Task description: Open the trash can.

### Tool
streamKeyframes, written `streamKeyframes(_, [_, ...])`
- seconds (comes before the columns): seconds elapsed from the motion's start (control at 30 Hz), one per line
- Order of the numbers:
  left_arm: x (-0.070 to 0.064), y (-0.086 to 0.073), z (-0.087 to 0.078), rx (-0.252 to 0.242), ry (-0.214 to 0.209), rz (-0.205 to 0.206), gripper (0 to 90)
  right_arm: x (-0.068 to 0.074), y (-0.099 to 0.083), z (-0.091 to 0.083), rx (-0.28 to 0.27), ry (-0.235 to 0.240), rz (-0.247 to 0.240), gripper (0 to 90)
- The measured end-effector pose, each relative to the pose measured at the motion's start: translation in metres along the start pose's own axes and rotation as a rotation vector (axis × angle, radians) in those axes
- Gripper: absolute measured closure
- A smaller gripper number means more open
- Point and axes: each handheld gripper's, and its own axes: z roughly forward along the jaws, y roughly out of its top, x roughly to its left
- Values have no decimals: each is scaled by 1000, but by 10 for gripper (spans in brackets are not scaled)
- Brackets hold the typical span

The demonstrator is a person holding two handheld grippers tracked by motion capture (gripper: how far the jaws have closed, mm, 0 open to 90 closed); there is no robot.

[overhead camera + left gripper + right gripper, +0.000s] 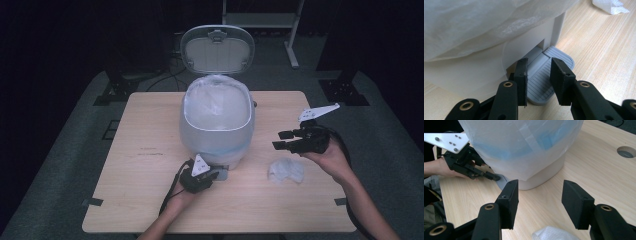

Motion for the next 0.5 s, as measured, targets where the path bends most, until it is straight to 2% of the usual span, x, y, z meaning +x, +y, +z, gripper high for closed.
streamKeyframes(0.5, [-1,0,0,1,3,4,675,-4,-18,3,0,-2,19,451])
